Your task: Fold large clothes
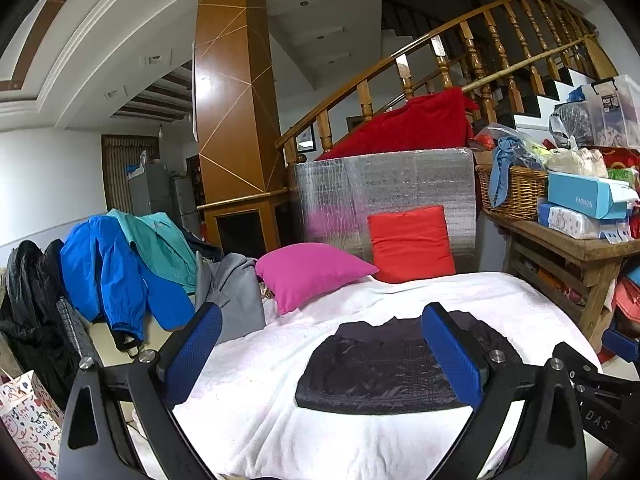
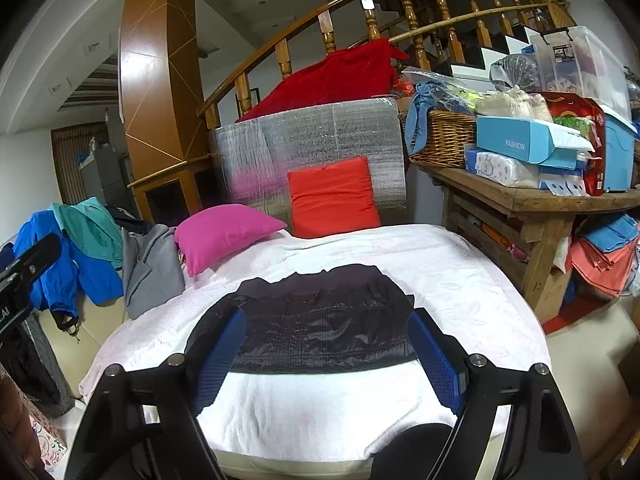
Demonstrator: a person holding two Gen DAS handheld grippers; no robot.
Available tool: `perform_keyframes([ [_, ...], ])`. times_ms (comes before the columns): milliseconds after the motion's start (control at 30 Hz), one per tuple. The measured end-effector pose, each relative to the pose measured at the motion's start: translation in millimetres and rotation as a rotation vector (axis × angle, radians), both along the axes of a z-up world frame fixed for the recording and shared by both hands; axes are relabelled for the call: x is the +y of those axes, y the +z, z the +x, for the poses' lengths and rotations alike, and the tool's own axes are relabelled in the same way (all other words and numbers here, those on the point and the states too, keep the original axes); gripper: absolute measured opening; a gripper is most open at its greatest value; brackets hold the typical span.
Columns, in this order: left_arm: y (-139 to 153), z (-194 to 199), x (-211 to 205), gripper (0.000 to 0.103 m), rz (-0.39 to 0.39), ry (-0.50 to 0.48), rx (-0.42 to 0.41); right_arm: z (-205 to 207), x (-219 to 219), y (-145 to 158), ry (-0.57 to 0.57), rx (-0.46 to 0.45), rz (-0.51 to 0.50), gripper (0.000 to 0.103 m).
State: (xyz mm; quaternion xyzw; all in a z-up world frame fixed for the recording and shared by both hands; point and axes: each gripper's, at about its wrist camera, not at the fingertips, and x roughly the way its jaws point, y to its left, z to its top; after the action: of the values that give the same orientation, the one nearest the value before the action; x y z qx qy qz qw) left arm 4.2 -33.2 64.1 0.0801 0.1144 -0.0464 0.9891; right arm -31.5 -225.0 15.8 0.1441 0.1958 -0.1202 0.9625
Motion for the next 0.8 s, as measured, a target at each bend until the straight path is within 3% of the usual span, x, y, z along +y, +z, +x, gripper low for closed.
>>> perform_keyframes([
  [800, 0, 4, 5, 0.100, -0.011, 0.009, 0.013, 8, 13, 5, -0.004, 0.006, -0.017, 0.086],
])
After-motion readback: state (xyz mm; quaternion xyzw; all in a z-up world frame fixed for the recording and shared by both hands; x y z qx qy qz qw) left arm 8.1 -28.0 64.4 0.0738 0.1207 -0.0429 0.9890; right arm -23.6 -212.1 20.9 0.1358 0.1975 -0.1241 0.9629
